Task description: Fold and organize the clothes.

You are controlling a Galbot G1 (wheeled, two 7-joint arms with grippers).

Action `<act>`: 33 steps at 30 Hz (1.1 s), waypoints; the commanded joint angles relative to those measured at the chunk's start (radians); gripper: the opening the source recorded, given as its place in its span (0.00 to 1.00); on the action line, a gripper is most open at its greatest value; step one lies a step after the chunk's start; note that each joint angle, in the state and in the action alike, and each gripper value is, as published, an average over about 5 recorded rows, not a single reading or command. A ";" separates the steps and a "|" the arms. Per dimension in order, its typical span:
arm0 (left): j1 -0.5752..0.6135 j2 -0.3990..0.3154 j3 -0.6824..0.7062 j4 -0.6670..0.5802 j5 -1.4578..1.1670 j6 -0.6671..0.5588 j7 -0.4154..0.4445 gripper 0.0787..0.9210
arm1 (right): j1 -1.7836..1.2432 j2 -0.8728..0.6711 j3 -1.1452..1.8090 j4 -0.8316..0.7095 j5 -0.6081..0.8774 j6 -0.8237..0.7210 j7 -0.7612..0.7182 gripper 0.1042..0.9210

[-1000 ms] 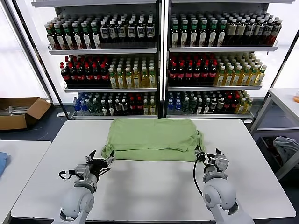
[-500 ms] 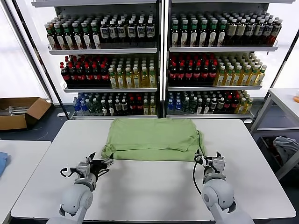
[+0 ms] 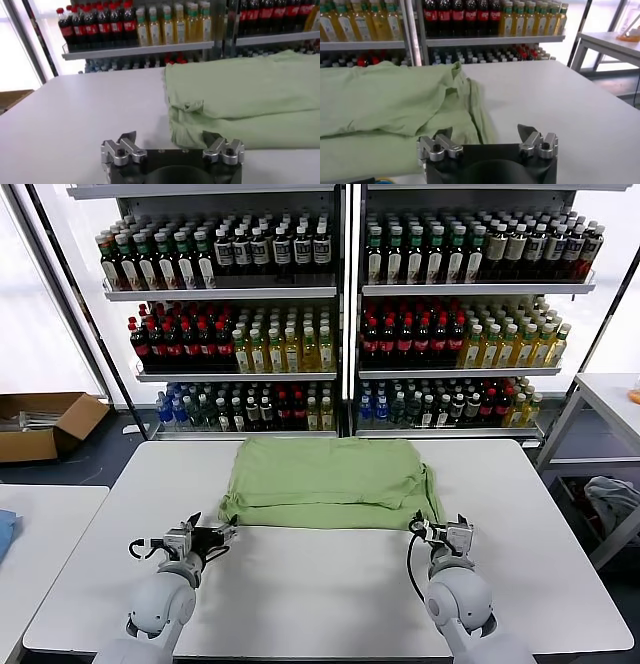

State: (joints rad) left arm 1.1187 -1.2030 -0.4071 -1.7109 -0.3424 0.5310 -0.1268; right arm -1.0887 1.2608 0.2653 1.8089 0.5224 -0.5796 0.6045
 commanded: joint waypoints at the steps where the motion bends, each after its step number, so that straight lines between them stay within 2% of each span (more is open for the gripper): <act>1: -0.001 0.008 0.004 0.018 -0.001 0.007 0.000 0.77 | 0.000 0.004 -0.001 -0.028 -0.002 0.001 -0.004 0.85; 22: 0.031 0.012 0.020 -0.035 0.006 -0.008 0.039 0.06 | -0.038 0.005 -0.009 0.006 -0.016 0.000 -0.006 0.12; 25: 0.047 0.014 0.015 -0.061 0.019 -0.014 0.052 0.01 | -0.059 0.001 0.000 0.046 -0.019 0.000 -0.008 0.05; 33: 0.153 0.032 -0.012 -0.230 0.030 -0.012 0.040 0.01 | -0.156 -0.022 0.033 0.234 -0.063 0.000 -0.025 0.03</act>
State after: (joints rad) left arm 1.1981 -1.1758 -0.4106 -1.8175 -0.3200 0.5231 -0.0876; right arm -1.1838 1.2447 0.2850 1.9101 0.4814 -0.5833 0.5858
